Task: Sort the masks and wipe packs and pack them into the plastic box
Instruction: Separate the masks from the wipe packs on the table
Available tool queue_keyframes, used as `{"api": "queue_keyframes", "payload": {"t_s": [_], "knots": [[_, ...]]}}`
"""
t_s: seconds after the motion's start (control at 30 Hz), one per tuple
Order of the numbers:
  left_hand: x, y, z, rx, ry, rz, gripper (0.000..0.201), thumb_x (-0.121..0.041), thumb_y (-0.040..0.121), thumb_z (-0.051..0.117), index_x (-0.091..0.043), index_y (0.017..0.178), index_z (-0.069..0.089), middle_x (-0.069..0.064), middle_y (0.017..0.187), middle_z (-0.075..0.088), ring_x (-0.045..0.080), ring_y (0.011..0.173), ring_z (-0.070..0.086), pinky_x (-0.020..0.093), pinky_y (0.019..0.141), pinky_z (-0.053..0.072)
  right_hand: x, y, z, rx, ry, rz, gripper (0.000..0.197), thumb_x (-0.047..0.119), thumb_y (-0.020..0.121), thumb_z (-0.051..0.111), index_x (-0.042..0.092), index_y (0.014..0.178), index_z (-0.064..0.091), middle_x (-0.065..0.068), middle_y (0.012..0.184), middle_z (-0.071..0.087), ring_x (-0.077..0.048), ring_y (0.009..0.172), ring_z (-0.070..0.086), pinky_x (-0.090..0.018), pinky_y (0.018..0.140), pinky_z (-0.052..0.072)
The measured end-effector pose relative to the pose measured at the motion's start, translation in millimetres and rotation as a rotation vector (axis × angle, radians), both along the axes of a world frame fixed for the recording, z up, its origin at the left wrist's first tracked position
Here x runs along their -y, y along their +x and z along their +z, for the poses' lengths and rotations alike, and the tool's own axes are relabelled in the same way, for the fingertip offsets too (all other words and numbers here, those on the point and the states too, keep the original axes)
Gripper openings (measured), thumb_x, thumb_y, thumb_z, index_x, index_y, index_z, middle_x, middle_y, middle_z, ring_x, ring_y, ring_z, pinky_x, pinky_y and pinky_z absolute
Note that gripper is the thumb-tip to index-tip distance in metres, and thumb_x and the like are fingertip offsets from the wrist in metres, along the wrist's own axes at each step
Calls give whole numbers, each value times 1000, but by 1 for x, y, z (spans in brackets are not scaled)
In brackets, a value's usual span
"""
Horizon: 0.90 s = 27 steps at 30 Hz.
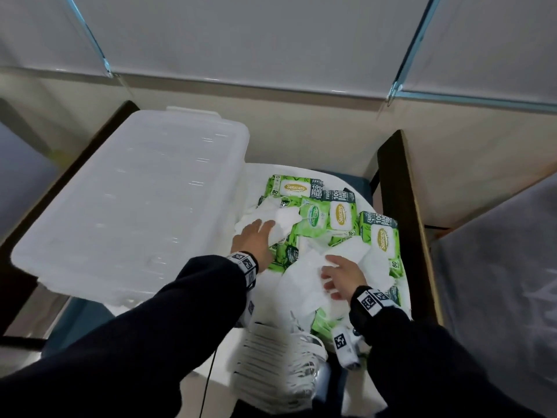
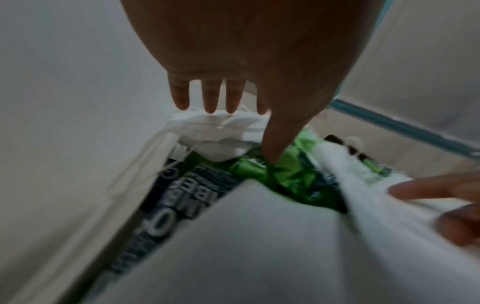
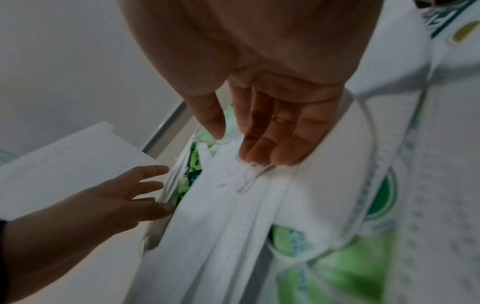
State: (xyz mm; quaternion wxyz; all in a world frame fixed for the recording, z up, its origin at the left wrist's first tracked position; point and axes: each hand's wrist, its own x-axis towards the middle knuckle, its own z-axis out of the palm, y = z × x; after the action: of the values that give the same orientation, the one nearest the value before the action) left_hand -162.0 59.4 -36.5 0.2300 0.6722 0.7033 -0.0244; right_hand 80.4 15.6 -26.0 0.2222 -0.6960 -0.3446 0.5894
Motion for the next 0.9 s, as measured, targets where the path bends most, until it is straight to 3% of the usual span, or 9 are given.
{"api": "queue_keyframes", "payload": {"t_s": [0.1,0.23,0.4,0.47,0.53,0.63,0.7,0.8,0.9], "knots": [[-13,-12,-8,-98,-36,-3,92,-47,84,71,-38,158,17,4,163,28,31,141,40,49,110,39,-4,8,-3,-72,-36,-14,37,17,96,67,21,132,60,-10,89,72,-24,67,61,-31,59,51],[-14,-2,4,-142,109,-18,55,-24,94,50,-41,146,41,2,132,58,30,114,60,44,95,43,-7,19,3,-159,-19,-62,25,15,98,65,16,123,64,-12,88,73,-25,68,64,-36,61,55],[16,59,29,167,244,-9,39,-36,106,37,-38,143,51,5,123,64,30,110,62,46,92,52,-12,13,11,-346,89,-182,27,29,99,69,12,119,69,-15,104,74,-28,92,73,-47,77,64],[28,83,37,293,259,-42,39,-42,108,35,-38,141,55,5,119,67,27,107,64,43,90,54,-13,5,13,-437,68,-174,42,44,92,74,15,123,68,-15,113,73,-29,108,70,-55,91,60],[36,98,44,349,232,-57,39,-42,109,34,-36,140,55,5,111,73,27,100,68,41,85,55,-16,-2,12,-497,38,-172,61,54,81,79,16,127,66,-18,111,71,-32,108,69,-57,92,58],[39,98,48,393,206,41,44,-32,111,33,-27,154,41,13,112,74,31,98,69,43,89,54,-18,-1,11,-449,25,-213,53,44,85,81,13,124,66,-9,93,69,-28,81,68,-47,77,60],[35,87,46,391,182,121,43,-28,110,35,-24,152,44,15,120,72,34,105,68,41,94,53,-17,6,8,-407,2,-243,35,34,89,80,12,114,69,-3,80,65,-23,70,62,-41,70,55],[31,69,45,393,180,263,38,-28,109,41,-20,142,56,13,124,71,33,110,66,36,94,51,-15,17,5,-338,-20,-259,12,16,93,74,13,104,72,-6,86,68,-24,72,62,-39,69,54],[25,54,47,502,279,483,38,-26,108,43,-18,142,59,10,125,65,23,107,63,28,92,46,-16,20,4,-309,-29,-251,10,7,94,67,12,102,72,-10,90,68,-25,72,63,-35,64,52]]}}
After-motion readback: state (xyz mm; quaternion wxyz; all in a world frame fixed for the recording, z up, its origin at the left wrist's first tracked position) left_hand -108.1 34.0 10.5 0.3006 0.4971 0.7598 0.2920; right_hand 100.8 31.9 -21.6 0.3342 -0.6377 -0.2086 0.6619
